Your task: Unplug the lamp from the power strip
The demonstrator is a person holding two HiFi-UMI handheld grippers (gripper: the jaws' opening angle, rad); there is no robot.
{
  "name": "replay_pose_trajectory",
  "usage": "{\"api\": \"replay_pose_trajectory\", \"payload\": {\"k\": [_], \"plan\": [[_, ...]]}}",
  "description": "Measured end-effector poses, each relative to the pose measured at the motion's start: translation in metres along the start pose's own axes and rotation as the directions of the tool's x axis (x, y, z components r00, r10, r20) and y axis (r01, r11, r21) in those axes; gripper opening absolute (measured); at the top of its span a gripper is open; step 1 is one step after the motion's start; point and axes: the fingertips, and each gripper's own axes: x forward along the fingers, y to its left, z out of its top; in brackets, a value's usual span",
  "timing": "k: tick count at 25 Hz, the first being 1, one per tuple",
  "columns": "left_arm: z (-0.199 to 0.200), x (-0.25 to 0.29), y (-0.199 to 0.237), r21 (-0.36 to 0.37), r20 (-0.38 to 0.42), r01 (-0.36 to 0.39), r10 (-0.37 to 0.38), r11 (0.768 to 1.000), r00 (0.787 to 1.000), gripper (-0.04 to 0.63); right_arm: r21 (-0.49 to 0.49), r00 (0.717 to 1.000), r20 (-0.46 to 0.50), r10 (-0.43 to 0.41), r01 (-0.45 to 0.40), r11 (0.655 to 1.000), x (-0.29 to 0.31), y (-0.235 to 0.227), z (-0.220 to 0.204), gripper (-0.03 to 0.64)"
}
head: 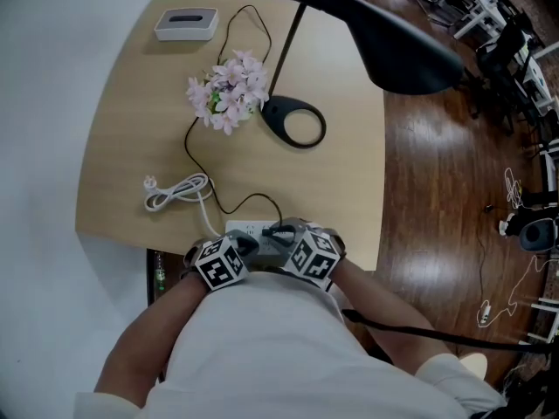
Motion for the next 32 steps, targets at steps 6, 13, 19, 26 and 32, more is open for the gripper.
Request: {"api": "replay_pose_trajectory", "payload": {"k": [6, 13, 19, 26, 32], "plan": [[-0.001, -0.001, 0.001, -0.016, 0.005, 0.002, -0.002, 1.000, 1.000, 0.000, 0.090, 0.995, 0.097, -0.038, 0.029, 0.996, -0.021, -0.024, 0.022, 0.054], [-0.001, -0.001, 0.001, -0.018, -0.002, -0.011, 0.011, 1.000, 1.000, 0.002, 0.262, 0.995, 0.029, -0.098, 0.087, 0.961, -0.025, -0.074, -0.017, 0.055], [0.008, -0.006, -0.001, -0.085, 0.061, 0.002, 0.003, 0.996, 0.998, 0.002, 0.417, 0.996, 0.020, -0.083, 0.067, 0.906, -0.016, -0.092, -0.043, 0.055], [0.049, -0.052, -0.001, -0.165, 0.243, -0.043, 0.083, 0.985, 0.966, 0.003, 0.543, 0.992, 0.001, -0.130, 0.108, 0.833, -0.022, -0.113, -0.064, 0.094], [0.058, -0.091, -0.010, -0.283, 0.325, -0.093, 0.187, 0.955, 0.927, 0.003, 0.586, 0.982, 0.027, -0.185, 0.135, 0.799, -0.033, -0.122, -0.075, 0.126]]}}
